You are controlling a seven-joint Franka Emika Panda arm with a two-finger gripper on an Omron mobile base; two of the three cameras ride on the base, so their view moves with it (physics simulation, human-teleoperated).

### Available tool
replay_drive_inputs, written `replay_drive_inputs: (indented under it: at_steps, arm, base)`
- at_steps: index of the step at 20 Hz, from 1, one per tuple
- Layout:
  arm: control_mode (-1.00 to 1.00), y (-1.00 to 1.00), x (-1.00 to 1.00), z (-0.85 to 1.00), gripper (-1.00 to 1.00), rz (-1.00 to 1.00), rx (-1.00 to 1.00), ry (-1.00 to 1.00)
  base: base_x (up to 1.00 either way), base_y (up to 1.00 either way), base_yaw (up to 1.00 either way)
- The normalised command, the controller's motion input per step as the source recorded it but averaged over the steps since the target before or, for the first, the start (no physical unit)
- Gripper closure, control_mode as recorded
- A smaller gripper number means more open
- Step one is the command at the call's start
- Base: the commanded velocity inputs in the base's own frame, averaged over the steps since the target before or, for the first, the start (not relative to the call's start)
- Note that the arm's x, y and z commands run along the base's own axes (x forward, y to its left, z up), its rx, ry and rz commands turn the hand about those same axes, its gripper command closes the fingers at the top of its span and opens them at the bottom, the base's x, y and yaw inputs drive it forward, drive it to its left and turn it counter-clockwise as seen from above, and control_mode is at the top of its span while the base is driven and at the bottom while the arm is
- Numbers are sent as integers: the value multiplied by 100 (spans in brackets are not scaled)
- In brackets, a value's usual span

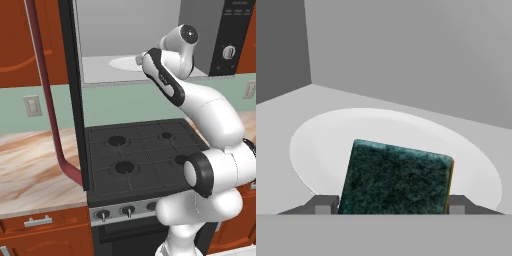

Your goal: Place the sponge inside the microwave to prepare for sanitizing.

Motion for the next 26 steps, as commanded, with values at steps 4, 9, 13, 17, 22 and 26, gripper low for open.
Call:
replay_drive_inputs:
  at_steps: [4,9,13,17,22,26]
  arm:
    - [-100,4,18,-3,100,0,0,0]
    - [-100,4,24,0,100,0,0,0]
    - [-100,2,28,0,100,0,0,0]
    - [-100,3,22,-5,100,0,0,0]
    - [-100,6,15,-16,100,0,0,0]
    - [-100,9,16,-23,100,0,0,0]
  base:
    - [0,0,0]
    - [0,0,0]
    - [0,0,0]
    - [0,0,0]
    - [0,0,0]
    - [0,0,0]
